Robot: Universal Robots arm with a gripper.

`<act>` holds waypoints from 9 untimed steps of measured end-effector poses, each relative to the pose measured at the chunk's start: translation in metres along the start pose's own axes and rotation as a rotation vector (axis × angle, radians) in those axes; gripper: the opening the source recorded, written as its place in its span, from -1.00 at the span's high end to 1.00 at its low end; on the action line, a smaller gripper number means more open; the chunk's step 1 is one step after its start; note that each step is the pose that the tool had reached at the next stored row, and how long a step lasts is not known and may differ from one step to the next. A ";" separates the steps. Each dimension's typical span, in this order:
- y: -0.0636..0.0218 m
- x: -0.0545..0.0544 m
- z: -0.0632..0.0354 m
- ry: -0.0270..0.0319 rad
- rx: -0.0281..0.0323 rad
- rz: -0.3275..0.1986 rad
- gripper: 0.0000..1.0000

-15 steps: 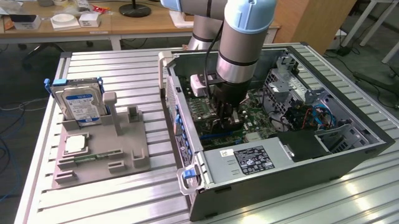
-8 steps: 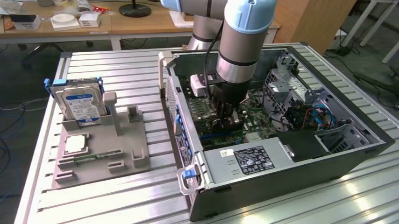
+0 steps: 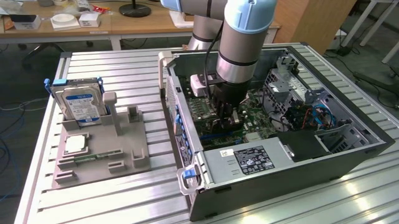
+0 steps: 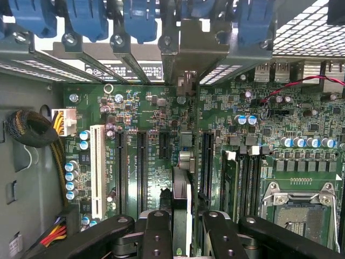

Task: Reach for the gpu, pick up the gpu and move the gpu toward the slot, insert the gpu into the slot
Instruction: 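Insert the gpu into the slot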

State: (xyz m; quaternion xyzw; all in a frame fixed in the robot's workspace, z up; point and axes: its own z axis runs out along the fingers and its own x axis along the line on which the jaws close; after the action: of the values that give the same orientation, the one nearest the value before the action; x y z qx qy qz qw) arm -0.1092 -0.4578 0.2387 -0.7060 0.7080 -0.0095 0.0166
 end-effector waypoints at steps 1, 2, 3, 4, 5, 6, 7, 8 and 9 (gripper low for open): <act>0.0000 0.000 0.0000 0.0000 0.0000 0.000 0.47; 0.0000 0.000 0.0000 0.0000 0.0000 0.000 0.47; 0.0000 0.000 0.0002 -0.0002 0.0002 0.000 0.47; 0.0001 -0.001 0.0003 -0.0002 0.0002 0.000 0.47; 0.0001 -0.001 0.0003 -0.0002 0.0002 0.000 0.47; 0.0001 -0.001 0.0003 -0.0001 0.0001 0.000 0.47; 0.0001 -0.001 0.0003 -0.0001 0.0000 0.000 0.47; 0.0000 -0.001 0.0003 -0.0001 0.0001 0.000 0.47; 0.0001 -0.001 0.0003 0.0001 0.0000 0.000 0.47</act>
State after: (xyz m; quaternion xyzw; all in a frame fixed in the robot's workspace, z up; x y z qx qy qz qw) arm -0.1092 -0.4568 0.2384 -0.7060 0.7080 -0.0095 0.0165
